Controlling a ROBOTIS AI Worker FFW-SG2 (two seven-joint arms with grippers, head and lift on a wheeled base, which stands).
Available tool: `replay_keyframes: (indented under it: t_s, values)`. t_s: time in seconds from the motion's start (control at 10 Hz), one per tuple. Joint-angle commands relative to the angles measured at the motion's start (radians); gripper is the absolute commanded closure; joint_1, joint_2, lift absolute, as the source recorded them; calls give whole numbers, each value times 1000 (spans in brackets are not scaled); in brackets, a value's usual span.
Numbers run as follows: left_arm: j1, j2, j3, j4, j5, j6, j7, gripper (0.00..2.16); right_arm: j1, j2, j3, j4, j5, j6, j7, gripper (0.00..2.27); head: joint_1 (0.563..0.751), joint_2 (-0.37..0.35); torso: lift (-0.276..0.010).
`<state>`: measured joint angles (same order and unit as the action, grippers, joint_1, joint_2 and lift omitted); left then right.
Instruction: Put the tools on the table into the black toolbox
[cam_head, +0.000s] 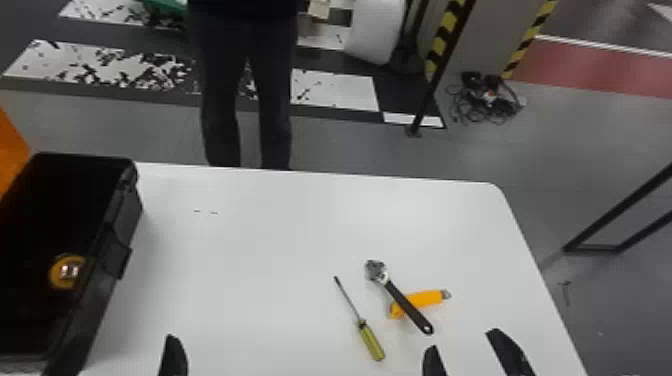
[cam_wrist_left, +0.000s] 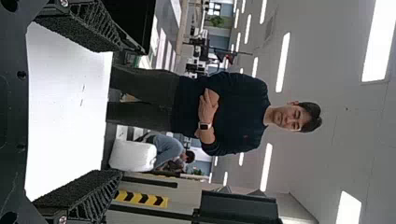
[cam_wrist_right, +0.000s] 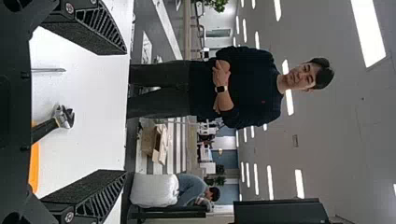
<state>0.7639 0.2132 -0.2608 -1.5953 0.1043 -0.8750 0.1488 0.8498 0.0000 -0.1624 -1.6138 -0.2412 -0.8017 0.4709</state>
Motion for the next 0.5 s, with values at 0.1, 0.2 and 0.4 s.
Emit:
replay_keyframes:
  t_s: [0.1, 0.2, 0.4]
  values:
    - [0, 0, 0, 0, 0, -6, 0, 53, 0, 1, 1, 0, 0, 0, 0, 97, 695, -190, -39]
    - [0, 0, 0, 0, 0, 0, 0, 53, 0, 1, 0, 0, 0, 0, 0, 97, 695, -190, -39]
    - [0, 0, 0, 0, 0, 0, 0, 53, 0, 1, 0, 0, 0, 0, 0, 97, 695, -189, -39]
